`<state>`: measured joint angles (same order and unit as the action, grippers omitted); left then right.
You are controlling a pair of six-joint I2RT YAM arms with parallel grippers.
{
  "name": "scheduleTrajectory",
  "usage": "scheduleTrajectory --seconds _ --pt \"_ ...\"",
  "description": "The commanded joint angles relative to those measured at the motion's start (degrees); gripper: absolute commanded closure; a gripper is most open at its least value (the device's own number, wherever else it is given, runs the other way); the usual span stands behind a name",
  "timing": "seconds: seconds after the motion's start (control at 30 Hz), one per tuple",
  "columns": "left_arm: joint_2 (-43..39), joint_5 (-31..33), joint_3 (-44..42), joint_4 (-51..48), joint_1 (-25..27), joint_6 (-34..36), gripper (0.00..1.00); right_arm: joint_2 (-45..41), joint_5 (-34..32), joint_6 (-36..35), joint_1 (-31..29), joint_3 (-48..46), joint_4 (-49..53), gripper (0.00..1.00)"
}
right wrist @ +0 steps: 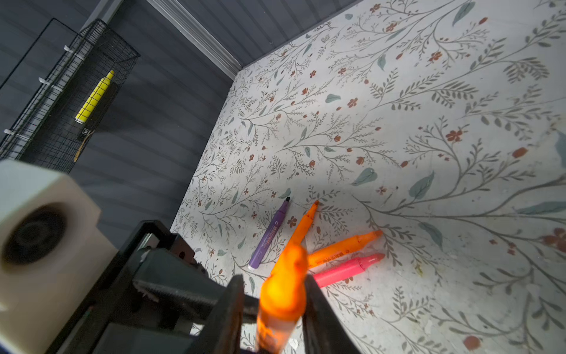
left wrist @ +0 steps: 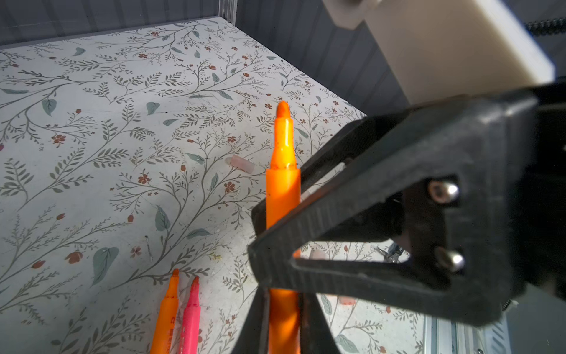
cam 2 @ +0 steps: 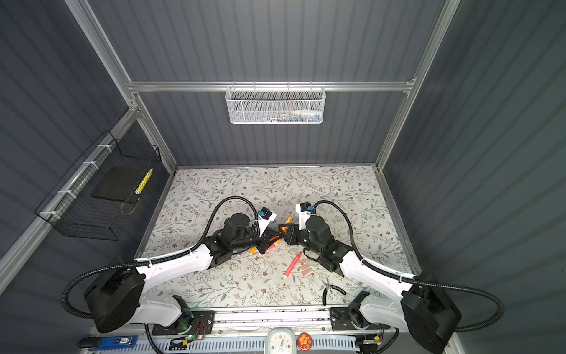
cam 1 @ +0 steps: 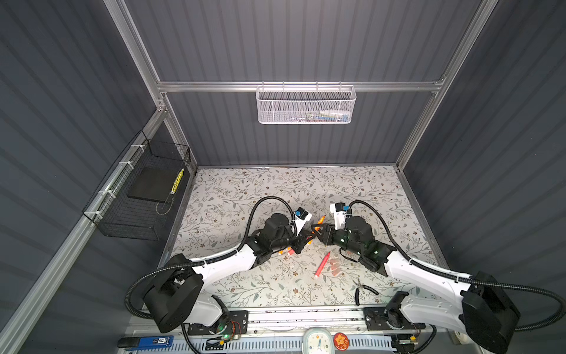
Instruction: Insert the pens into the pen caps
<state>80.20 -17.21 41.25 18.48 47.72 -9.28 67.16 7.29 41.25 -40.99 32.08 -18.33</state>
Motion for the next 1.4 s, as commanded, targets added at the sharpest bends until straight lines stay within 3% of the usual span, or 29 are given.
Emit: scheduleTrajectory --seconds 0.0,0.07,0.17,0.27,0.4,0.9,1.37 --pt "-1.2 -1.2 1.2 0.5 0.5 1.3 1.00 1.3 -1.6 -1.0 -0.2 2.2 0.6 0.77" --pt "-1.2 -1.1 1.2 0.4 0.5 1.0 0.98 2.1 -1.7 -1.3 -0.3 2.9 1.3 0.87" --pt "-1.1 0.2 1.1 0.4 0.5 0.5 0.76 2.5 -2.3 -1.9 -1.1 3.3 1.6 0.95" --pt "-1.0 1.9 0.9 0.4 0.5 -0.1 0.53 2.2 -3.6 -2.6 -2.6 3.6 1.7 0.96" --pt "-1.2 3.3 0.2 1.4 0.5 -0.7 0.49 1.7 -3.5 -2.3 -3.5 2.9 0.3 0.97" --pt "-2.3 3.6 -1.1 3.0 0.5 -1.0 0.51 1.7 1.4 0.9 -4.4 0.4 -6.3 0.98" --pt "-3.5 3.1 -2.0 4.1 0.5 -0.7 0.75 4.7 3.3 1.6 -5.4 1.1 -8.5 0.95"
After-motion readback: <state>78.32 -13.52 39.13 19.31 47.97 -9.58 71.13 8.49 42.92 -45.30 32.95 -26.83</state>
